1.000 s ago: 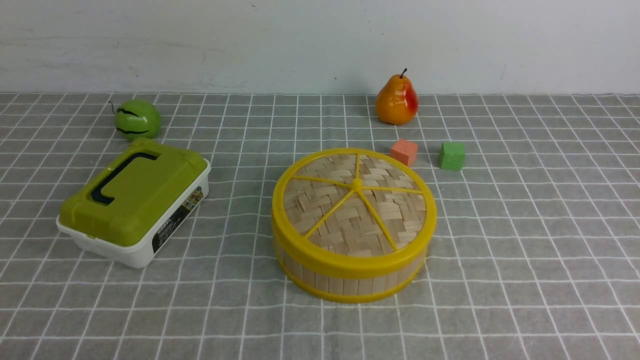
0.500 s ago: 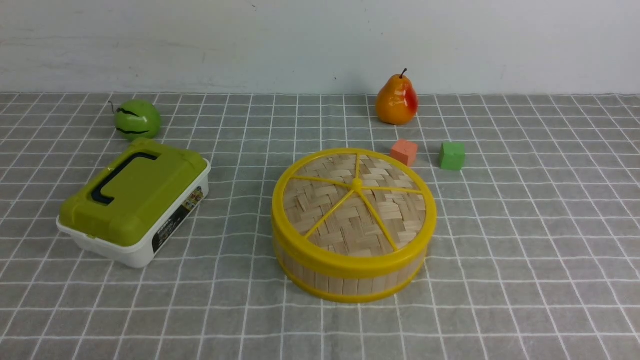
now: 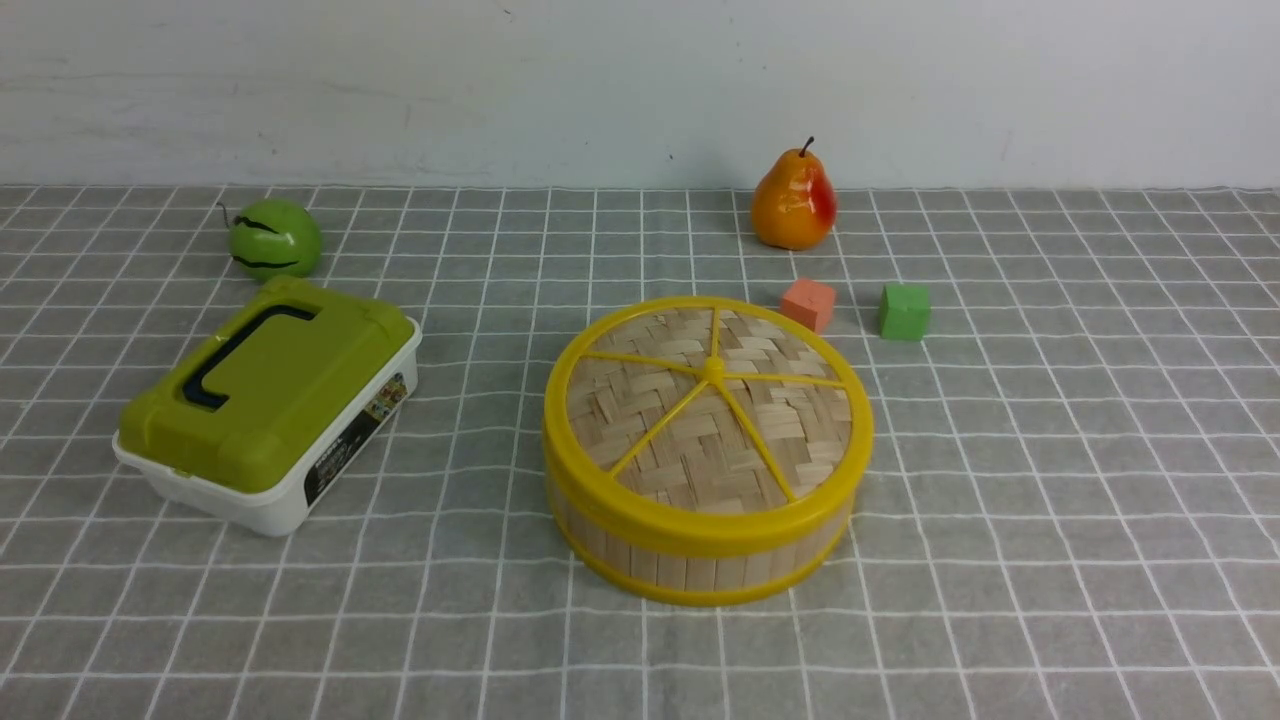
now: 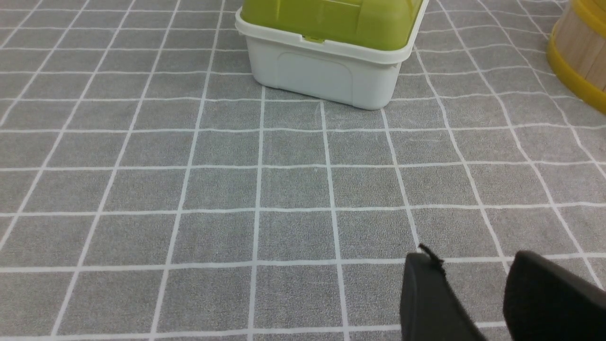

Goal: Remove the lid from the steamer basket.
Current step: Use the right arm to lift the lid of the steamer

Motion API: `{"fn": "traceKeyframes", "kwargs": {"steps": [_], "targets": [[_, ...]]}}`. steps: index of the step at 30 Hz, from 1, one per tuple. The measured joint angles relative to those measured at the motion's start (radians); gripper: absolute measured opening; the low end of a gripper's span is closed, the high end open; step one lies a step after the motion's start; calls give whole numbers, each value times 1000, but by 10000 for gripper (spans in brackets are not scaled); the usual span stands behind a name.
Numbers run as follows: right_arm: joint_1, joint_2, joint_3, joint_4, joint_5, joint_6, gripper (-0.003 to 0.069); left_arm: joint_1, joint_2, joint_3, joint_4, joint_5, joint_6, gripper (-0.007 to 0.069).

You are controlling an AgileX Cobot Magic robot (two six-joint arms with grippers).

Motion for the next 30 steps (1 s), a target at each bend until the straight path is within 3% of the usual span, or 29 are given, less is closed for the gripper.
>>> {"fn": "traceKeyframes", "kwargs": {"steps": [8,10,12,16,17,18,20,27,30], "targets": [[0,0,0,6,0,0,241,0,0,0,0,0,0,239],[0,0,0,56,-2,21,241,0,0,0,0,0,0,239],[0,0,0,169,-6,81,241,0,0,0,0,0,0,239],[0,0,6,511,-12,353,241,0,0,0,0,0,0,239],[0,0,6,511,-12,353,241,0,0,0,0,0,0,239],[0,0,9,636,-12,454,241,0,0,0,0,0,0,239],[0,0,9,710,-13,530,241,0,0,0,0,0,0,239],[0,0,9,619,-15,489,241,0,0,0,0,0,0,239],[0,0,9,561,-4,382,241,0,0,0,0,0,0,239]]}}
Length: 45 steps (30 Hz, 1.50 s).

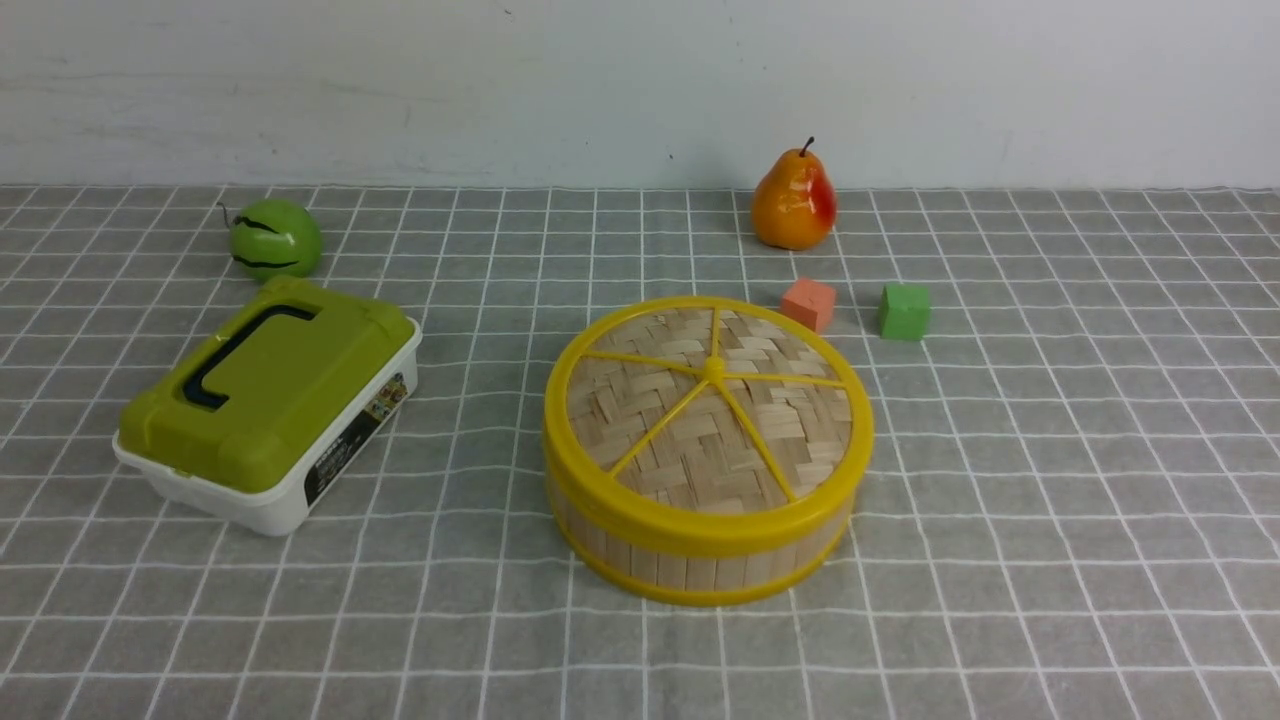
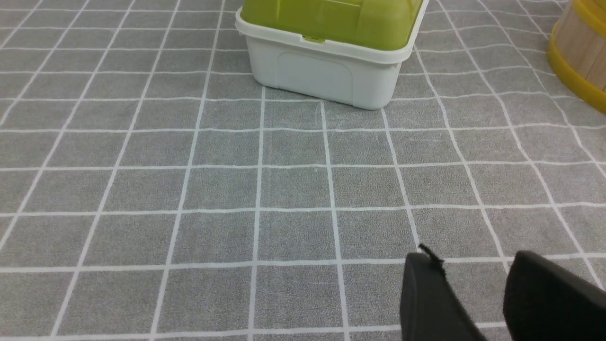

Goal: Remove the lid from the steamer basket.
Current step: Use the right arm to lift the lid of the steamer

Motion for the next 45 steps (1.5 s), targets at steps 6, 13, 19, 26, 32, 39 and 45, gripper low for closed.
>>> {"fn": "traceKeyframes", "kwargs": {"steps": [6,13,19,26,32,39,45], "targets": [[0,14,-111,-27,50,-288,222,0,0,0,0,0,0,239],[0,396,-538,-113,259,-660,-2,0,0,0,0,0,0,239],[0,833,-964,-99,564,-917,-22,0,0,0,0,0,0,239],[44,1211,-1320,-68,785,-1004,-7,0,0,0,0,0,0,239],[235,1519,-1610,-221,857,-925,0,0,0,0,0,0,0,239],[431,1819,-1904,-312,862,-877,15,0,0,0,0,0,0,239],[528,2068,-2148,-352,863,-781,79,0,0,0,0,0,0,239]]}}
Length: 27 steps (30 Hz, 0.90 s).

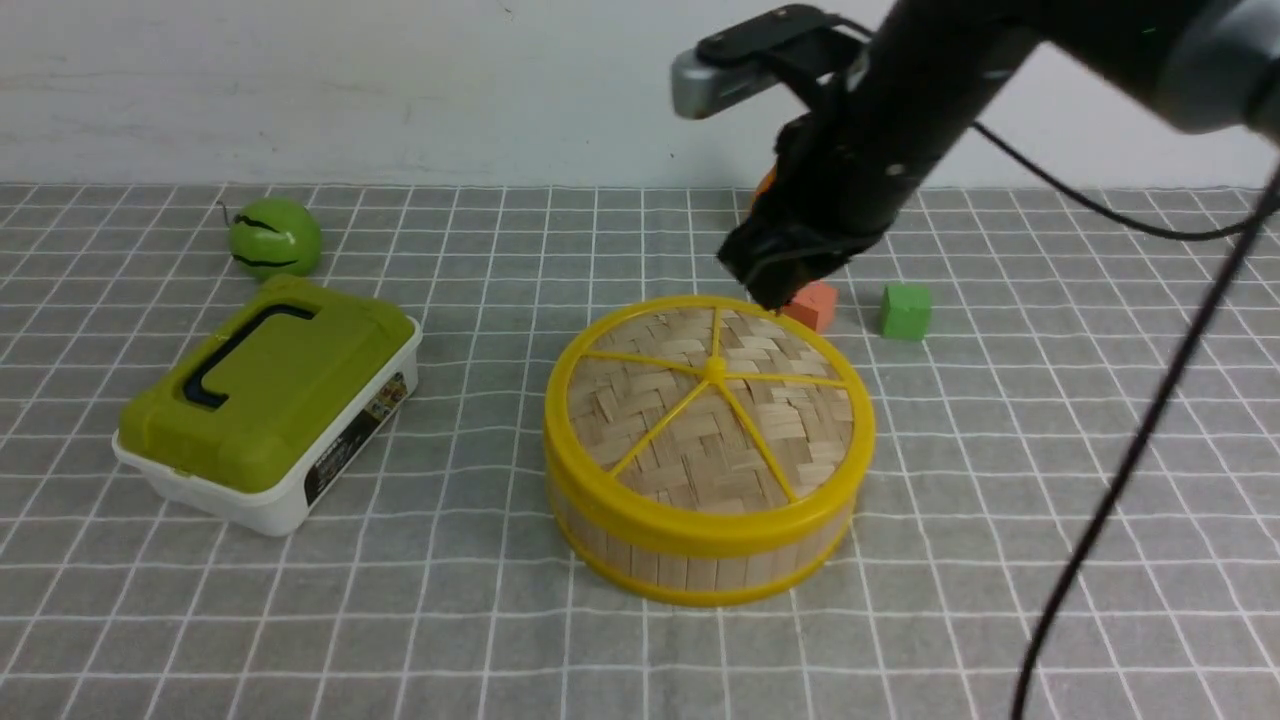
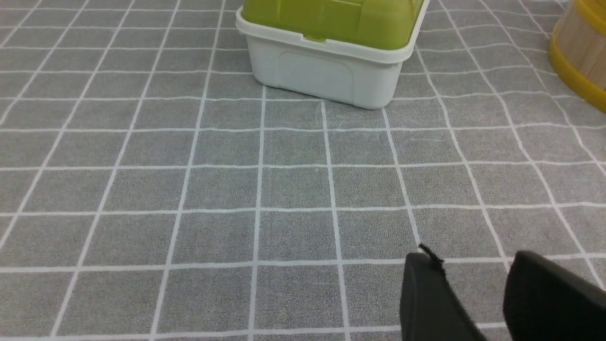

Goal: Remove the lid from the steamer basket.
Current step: Use the right arm to lift the lid of the steamer

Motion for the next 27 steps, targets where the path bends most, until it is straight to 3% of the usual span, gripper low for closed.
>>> {"fn": "traceKeyframes", "kwargs": {"steps": [2,3,4,9,14,21,27], "targets": [[10,29,-24,-9,0,21,104,0,0,0,0,0,0,239],[23,70,-66,-28,0,62,176,0,0,0,0,0,0,239],[23,73,-68,-29,0,65,185,0,0,0,0,0,0,239],[30,134,-86,-62,0,113,431,0,0,0,0,0,0,239],[30,166,-87,-77,0,122,526,0,0,0,0,0,0,239],[30,200,-87,-75,0,145,457,0,0,0,0,0,0,239],[30,201,-90,-66,-3,174,276,0,0,0,0,0,0,239]]}}
